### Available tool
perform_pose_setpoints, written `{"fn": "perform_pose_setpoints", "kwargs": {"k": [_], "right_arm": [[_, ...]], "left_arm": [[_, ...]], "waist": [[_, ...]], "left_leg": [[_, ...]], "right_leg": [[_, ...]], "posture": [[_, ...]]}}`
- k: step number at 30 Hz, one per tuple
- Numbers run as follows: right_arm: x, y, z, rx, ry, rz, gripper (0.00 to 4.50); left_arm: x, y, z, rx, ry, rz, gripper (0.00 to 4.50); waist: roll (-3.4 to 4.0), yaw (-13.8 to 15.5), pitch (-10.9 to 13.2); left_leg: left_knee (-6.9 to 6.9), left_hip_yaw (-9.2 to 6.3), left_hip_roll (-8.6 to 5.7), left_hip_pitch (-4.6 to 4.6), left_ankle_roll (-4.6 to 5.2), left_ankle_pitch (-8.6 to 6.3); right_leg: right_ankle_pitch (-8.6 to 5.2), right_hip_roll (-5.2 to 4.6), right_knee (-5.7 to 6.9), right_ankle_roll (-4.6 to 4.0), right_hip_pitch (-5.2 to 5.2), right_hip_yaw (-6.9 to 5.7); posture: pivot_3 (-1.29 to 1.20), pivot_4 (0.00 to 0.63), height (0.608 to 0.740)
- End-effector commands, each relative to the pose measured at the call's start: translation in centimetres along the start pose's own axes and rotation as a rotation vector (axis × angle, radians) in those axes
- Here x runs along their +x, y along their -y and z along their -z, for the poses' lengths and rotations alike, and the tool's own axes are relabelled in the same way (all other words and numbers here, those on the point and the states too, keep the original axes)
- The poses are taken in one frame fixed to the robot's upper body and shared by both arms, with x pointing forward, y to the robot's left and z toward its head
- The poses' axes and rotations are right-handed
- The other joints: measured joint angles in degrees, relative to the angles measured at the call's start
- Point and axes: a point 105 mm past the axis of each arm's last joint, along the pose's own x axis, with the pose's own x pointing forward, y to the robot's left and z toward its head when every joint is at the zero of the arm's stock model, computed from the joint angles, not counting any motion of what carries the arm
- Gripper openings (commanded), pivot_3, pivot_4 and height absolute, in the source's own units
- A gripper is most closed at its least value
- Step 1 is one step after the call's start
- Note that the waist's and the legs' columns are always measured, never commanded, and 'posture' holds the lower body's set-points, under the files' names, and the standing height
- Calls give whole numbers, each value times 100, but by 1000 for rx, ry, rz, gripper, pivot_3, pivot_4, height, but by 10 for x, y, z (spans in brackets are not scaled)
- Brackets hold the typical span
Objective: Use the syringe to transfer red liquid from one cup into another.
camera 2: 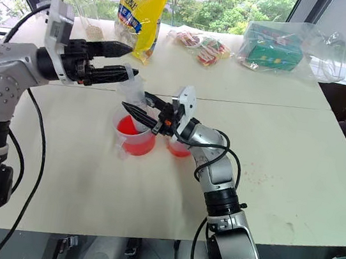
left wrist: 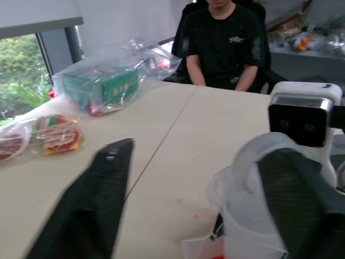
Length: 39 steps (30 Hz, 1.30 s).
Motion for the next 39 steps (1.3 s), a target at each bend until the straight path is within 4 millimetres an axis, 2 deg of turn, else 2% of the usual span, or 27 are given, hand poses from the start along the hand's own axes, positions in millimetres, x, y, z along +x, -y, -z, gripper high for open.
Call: {"fn": "perform_pose_setpoints", "kwargs": {"k": [1, 4, 5, 10, 13, 20, 39], "right_arm": [[10, -9, -5, -15, 19, -54, 1428], [11, -9, -5, -13, 20, -57, 1428], [11, -9, -5, -10, 20, -59, 1428], [12, -12, -2, 14, 9, -80, 1428], [11, -13, 4, 40, -13, -90, 1428], [11, -17, 13, 85, -47, -110, 1428], [8, -20, 16, 103, -68, -123, 1428]], "left_arm": [[8, 9, -8, 23, 11, 42, 1574], [9, 11, -8, 21, 13, 46, 68], [9, 11, -9, 22, 14, 45, 22], [9, 7, -15, 46, 27, 24, 22], [8, 1, -31, 71, 70, 3, 22], [6, -6, -50, 119, 109, -19, 22], [3, -13, -65, 174, 135, -39, 22]], "waist": [[0, 1, 0], [0, -1, 0], [0, -3, 0], [0, -1, 0], [1, 3, 0], [2, 3, 1], [2, 1, 1]], "left_leg": [[0, 0, 0, 2, 0, 0], [0, -2, 0, 3, -3, 2], [0, -3, 0, 3, -3, 2], [0, -3, 0, 3, -4, 2], [0, -4, 0, 3, -4, 3], [-1, -4, 0, -1, -4, 2], [-1, -5, 0, -1, -4, 2]], "right_leg": [[0, 0, 0, 0, 3, 0], [0, 0, 0, 0, 3, 0], [0, 0, 0, 0, 3, 0], [0, 1, 0, -1, 3, 0], [0, 1, 1, -1, 4, 0], [0, 1, -2, -1, 1, -1], [0, 1, -1, -1, 1, -2]], "posture": [[0, 150, 740], [0, 150, 740], [0, 150, 740], [0, 150, 740], [0, 150, 740], [0, 150, 740], [0, 150, 740]]}}
